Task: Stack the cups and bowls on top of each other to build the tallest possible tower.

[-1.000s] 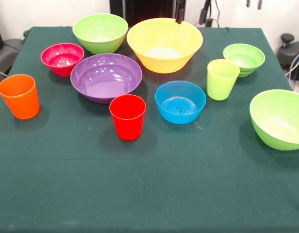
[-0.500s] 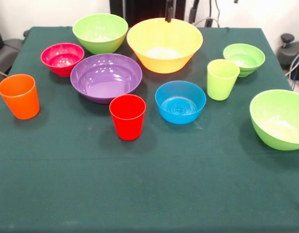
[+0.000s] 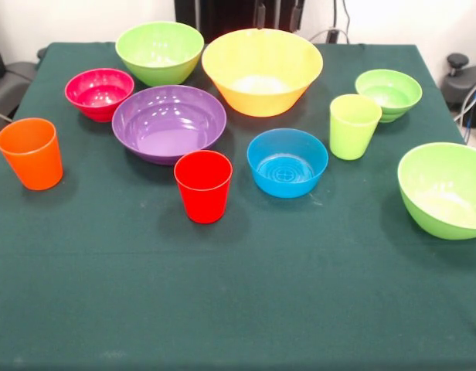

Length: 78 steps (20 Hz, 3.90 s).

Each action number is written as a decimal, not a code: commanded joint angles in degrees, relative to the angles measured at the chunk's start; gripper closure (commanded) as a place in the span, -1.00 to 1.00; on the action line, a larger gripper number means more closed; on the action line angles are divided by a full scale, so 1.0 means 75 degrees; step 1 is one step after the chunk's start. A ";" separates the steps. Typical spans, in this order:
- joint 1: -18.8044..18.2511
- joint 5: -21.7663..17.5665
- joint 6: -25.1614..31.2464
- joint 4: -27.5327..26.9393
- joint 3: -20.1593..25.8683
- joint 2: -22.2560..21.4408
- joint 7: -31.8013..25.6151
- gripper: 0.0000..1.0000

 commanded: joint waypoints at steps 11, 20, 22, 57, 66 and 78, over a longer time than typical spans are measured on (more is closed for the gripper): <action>-0.0094 -0.0412 -0.0302 0.0534 0.0754 0.0156 0.0783 -1.00; -0.0355 -0.0323 0.0050 0.0240 0.1008 0.0276 0.0554 -1.00; -0.0365 -0.0341 0.0075 0.0158 0.1013 0.0297 0.0531 -1.00; 0.0136 -0.0144 0.2114 -0.2801 0.0589 0.1284 0.0616 -1.00; 0.0085 -0.0065 0.2781 -0.3798 0.0603 0.1732 0.0551 -1.00; 0.0018 -0.0001 0.3750 -0.4671 0.0728 0.2047 0.0467 -1.00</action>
